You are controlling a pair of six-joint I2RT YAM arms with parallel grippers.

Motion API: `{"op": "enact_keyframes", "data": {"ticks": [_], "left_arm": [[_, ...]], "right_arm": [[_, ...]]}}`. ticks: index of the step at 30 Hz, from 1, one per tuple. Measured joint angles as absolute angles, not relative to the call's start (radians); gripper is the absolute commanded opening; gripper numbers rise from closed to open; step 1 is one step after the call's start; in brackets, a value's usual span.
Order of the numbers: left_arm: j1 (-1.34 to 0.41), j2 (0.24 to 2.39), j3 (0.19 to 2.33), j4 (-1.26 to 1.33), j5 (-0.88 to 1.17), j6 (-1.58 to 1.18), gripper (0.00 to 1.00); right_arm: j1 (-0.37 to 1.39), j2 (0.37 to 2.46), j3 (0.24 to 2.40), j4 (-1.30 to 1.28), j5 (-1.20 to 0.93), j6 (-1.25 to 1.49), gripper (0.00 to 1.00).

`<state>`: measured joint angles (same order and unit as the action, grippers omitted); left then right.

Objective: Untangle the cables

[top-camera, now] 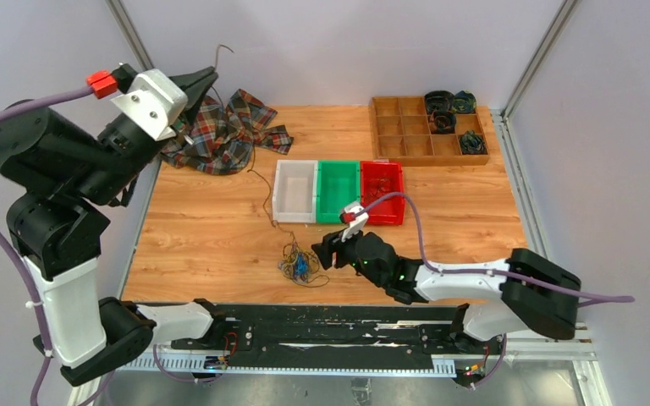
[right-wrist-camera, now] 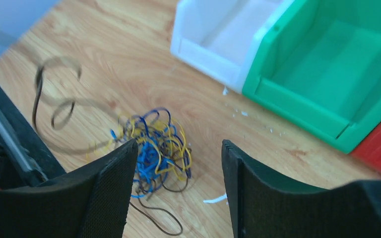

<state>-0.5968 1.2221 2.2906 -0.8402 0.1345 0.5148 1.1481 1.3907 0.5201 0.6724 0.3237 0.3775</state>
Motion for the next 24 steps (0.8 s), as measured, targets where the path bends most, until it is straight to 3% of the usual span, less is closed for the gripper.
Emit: {"op": "enact_keyframes", "data": {"ticks": [7, 17, 20, 24], "left_arm": [[-0.597, 1.182, 2.254, -0.688, 0.077, 0.572, 0.0], [-0.597, 1.186, 2.231, -0.648, 0.054, 0.612, 0.0], [-0.597, 1.19, 2.233, -0.647, 0.052, 0.619, 0.01], [-0.597, 1.189, 2.234, -0.646, 0.047, 0.625, 0.01]], "right_arm": [[1.142, 1.211, 0.543, 0.665, 0.28, 0.331, 0.73], [1.148, 1.349, 0.768, 0.619, 0.035, 0.186, 0.72], [1.15, 1.434, 0.828, 0.602, 0.007, 0.136, 0.62], [1.15, 1.534, 0.907, 0.559, 0.005, 0.075, 0.32]]}}
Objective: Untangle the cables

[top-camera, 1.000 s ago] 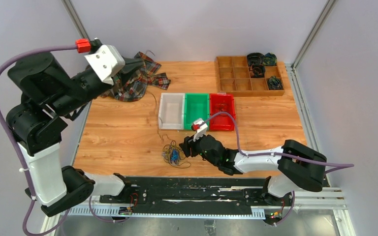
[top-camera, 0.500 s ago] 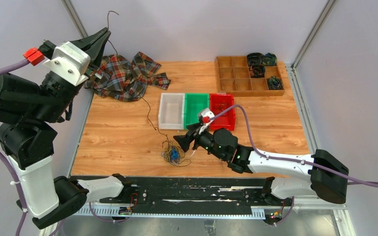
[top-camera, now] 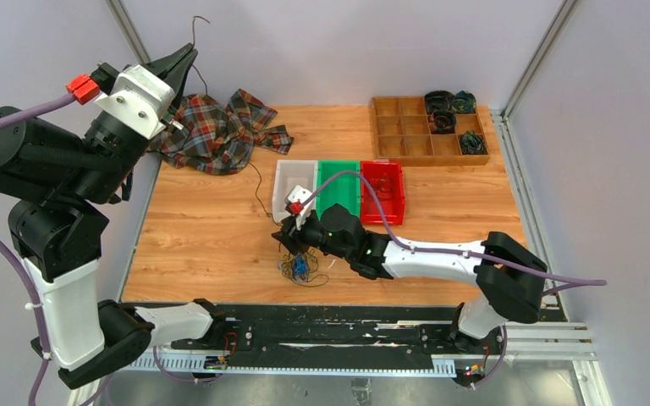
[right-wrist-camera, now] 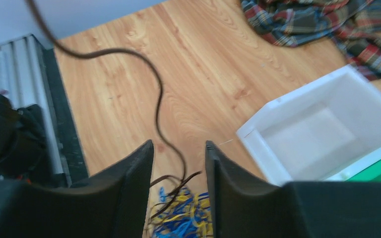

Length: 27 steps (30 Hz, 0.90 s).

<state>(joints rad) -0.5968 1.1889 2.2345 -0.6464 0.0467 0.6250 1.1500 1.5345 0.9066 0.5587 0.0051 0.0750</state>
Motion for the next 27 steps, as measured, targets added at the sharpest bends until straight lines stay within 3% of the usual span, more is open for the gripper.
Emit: {"op": "enact_keyframes", "data": {"ticks": [2, 3, 10, 18, 23, 27], "left_arm": [[-0.597, 1.183, 2.226, -0.646, 0.044, 0.626, 0.01], [-0.597, 1.177, 2.217, -0.646, 0.044, 0.626, 0.01], [-0.597, 1.057, 2.0, -0.694, 0.045, 0.616, 0.03], [-0.597, 0.877, 1.58, -0.781, 0.153, 0.524, 0.08], [-0.597, 0.852, 1.455, -0.811, 0.265, 0.476, 0.25], [-0.597, 0.848, 1.406, -0.813, 0.378, 0.41, 0.26]], "right_arm": [[1.15, 1.555, 0.931, 0.548, 0.017, 0.053, 0.09], [1.15, 1.554, 0.934, 0.548, 0.023, 0.038, 0.02], [1.15, 1.436, 0.942, 0.541, 0.05, 0.001, 0.01], [1.15, 1.231, 1.025, 0.523, 0.049, -0.011, 0.01], [1.138, 1.172, 1.08, 0.513, 0.026, 0.009, 0.01], [1.133, 1.172, 1.116, 0.496, -0.002, 0.041, 0.01]]}}
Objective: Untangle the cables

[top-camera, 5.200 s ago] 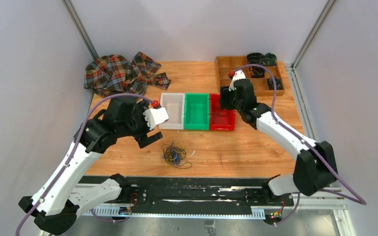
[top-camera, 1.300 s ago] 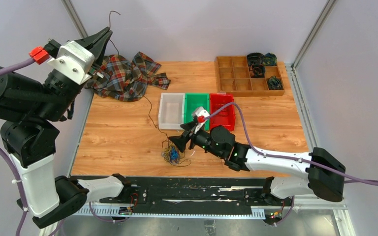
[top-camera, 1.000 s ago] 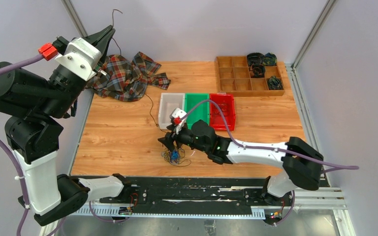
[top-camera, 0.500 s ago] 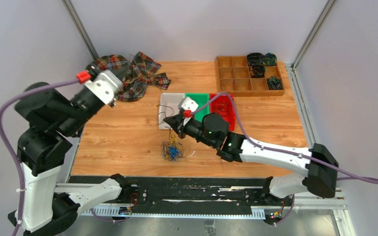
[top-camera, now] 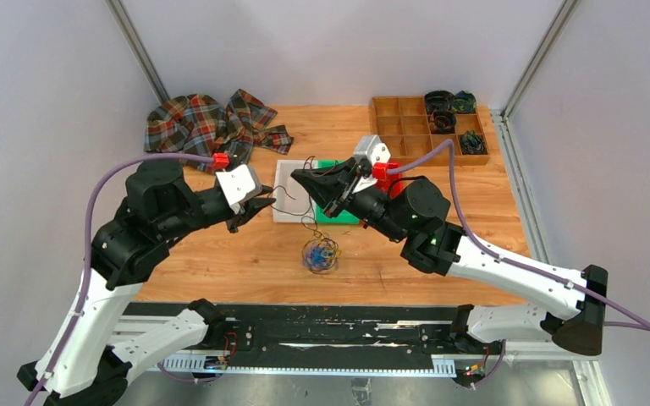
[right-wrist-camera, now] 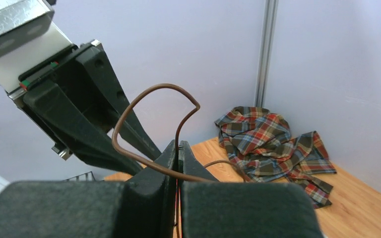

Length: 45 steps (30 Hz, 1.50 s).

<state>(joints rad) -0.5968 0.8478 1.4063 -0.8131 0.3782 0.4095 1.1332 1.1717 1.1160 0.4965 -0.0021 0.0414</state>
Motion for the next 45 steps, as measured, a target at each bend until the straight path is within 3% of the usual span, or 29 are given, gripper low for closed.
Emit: {"op": "enact_keyframes", "data": {"ticks": [6, 15, 19, 21, 23, 25, 26, 28, 30, 32, 37, 45], "left_arm": [[-0.597, 0.842, 1.326, -0.744, 0.496, 0.272, 0.3], [-0.597, 0.796, 1.161, -0.492, 0.558, 0.057, 0.47], [-0.597, 0.775, 1.126, -0.428, 0.591, -0.01, 0.49], [-0.597, 0.773, 1.115, -0.405, 0.618, -0.039, 0.46], [-0.597, 0.773, 1.111, -0.393, 0.626, -0.055, 0.35], [-0.597, 0.773, 1.11, -0.384, 0.623, -0.061, 0.09], [-0.597, 0.775, 1.108, -0.381, 0.617, -0.057, 0.02], [-0.597, 0.776, 1.105, -0.376, 0.596, -0.054, 0.01], [-0.597, 0.775, 1.104, -0.376, 0.571, -0.054, 0.0], [-0.597, 0.774, 1.104, -0.376, 0.551, -0.051, 0.01], [-0.597, 0.771, 1.111, -0.381, 0.533, -0.049, 0.0], [-0.597, 0.784, 1.208, -0.408, 0.529, -0.058, 0.01]], "right_arm": [[1.133, 1.209, 1.142, 0.487, -0.049, 0.108, 0.01], [1.133, 1.253, 1.199, 0.472, -0.109, 0.206, 0.01], [1.133, 1.258, 1.205, 0.472, -0.124, 0.242, 0.01], [1.133, 1.259, 1.205, 0.472, -0.132, 0.257, 0.01], [1.133, 1.263, 1.208, 0.472, -0.14, 0.272, 0.01], [1.133, 1.27, 1.219, 0.473, -0.152, 0.286, 0.01], [1.133, 1.272, 1.221, 0.474, -0.157, 0.292, 0.01], [1.133, 1.272, 1.222, 0.474, -0.167, 0.299, 0.13], [1.133, 1.272, 1.222, 0.473, -0.174, 0.307, 0.33], [1.133, 1.27, 1.219, 0.475, -0.177, 0.316, 0.41], [1.133, 1.209, 1.132, 0.48, -0.184, 0.316, 0.52], [1.127, 1.037, 0.966, 0.414, -0.252, 0.26, 0.53]]}}
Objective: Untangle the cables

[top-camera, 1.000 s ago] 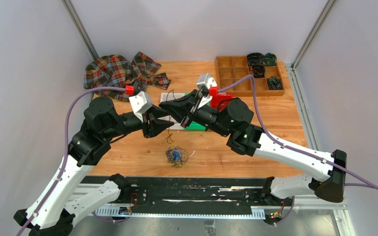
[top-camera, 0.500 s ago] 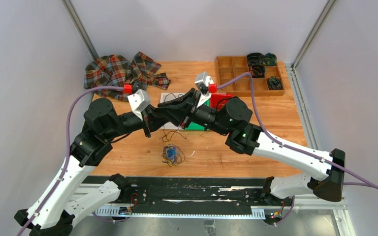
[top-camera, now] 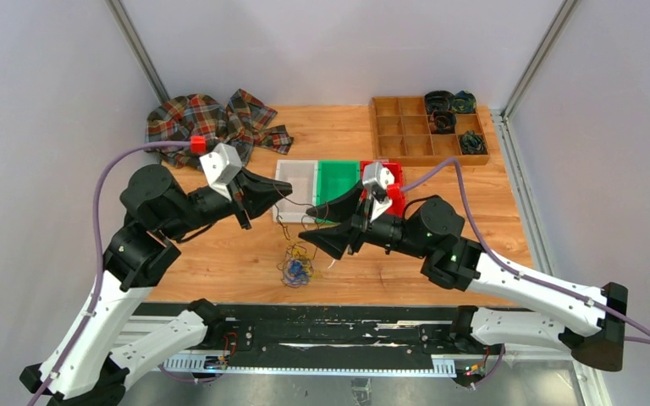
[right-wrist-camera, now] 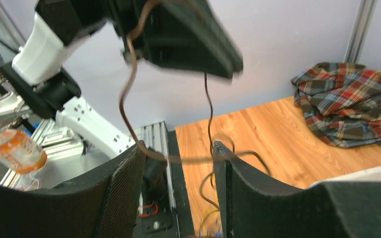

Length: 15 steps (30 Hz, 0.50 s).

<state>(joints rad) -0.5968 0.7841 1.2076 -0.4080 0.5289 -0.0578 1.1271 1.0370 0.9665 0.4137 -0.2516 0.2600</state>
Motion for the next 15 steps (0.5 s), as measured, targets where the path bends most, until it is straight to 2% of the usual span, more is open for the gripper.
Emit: {"op": "enact_keyframes", "data": {"ticks": [5, 9, 15], "left_arm": [[-0.597, 0.799, 1.282, -0.388, 0.53, -0.07, 0.01], [-0.597, 0.81, 1.31, -0.383, 0.538, -0.086, 0.01], [-0.597, 0.842, 1.337, -0.405, 0.565, -0.09, 0.01]], "right_arm": [[1.127, 1.002, 0.9, 0.378, -0.271, 0.24, 0.54], [1.127, 1.087, 0.912, 0.379, -0.269, 0.223, 0.6], [1.127, 1.229, 0.97, 0.42, -0.251, 0.196, 0.6]]}}
